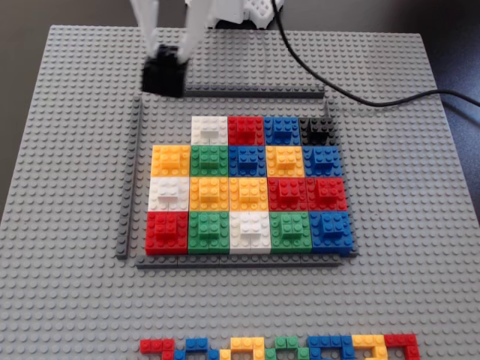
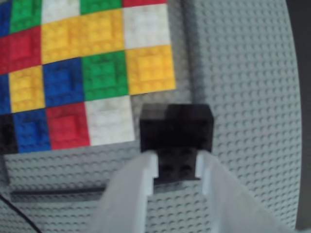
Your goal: Grab the cube and place it into the grid
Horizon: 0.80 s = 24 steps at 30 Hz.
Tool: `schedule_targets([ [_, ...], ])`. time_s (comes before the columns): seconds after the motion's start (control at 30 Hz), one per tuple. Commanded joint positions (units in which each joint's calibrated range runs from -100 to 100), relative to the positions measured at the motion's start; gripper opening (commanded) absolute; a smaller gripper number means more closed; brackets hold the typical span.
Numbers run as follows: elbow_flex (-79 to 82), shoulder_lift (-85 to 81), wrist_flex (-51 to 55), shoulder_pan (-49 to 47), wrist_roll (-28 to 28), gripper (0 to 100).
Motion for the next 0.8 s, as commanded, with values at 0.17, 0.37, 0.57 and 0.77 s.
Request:
schedule_targets([
  [0.17,-1.01,6.78,-1.15,3.36,1.81,4],
  [0.37,2.16,9.11,-2.66,1.59,1.07,4],
  [0.57,4.24,9.45,-2.96,-0.7,0.29,4],
  [0.77,4.52,12.63,-4.42,-1.51,-0.1,4],
])
